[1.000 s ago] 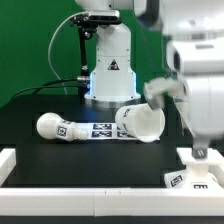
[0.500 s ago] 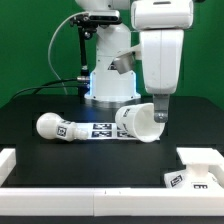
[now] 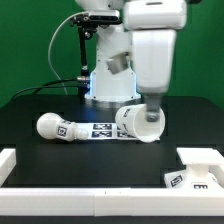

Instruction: Assemble lamp

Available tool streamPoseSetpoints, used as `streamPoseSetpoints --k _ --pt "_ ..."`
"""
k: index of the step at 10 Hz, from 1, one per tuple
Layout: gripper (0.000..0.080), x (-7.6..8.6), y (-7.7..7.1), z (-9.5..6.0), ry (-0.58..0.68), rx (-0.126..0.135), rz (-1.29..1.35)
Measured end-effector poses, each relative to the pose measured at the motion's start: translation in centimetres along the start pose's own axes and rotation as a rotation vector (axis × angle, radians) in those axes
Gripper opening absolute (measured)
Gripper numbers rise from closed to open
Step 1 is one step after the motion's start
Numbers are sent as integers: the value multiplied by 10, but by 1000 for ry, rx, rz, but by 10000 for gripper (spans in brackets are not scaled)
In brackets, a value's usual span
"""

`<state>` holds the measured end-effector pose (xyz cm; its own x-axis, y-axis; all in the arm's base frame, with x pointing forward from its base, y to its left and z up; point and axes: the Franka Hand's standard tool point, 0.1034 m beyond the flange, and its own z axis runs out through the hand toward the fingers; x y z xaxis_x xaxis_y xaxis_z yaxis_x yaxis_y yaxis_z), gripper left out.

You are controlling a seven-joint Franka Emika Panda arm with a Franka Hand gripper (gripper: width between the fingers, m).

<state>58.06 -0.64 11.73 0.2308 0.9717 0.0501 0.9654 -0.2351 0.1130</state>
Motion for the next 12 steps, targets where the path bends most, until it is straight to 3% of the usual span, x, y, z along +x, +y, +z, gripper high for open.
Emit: streamPoseSetpoints --k 1,2,3,4,9,11,12 --pt "698 -26 -29 12 -11 20 35" --pt "698 -46 -44 9 -27 40 62" --pt "698 -49 -54 5 -29 27 141" --pt "698 -43 -60 5 -27 29 172" --pt "698 -45 -61 6 -30 31 140" --pt "698 -72 -78 1 -47 41 51" --pt "698 -92 -96 -1 -59 56 38"
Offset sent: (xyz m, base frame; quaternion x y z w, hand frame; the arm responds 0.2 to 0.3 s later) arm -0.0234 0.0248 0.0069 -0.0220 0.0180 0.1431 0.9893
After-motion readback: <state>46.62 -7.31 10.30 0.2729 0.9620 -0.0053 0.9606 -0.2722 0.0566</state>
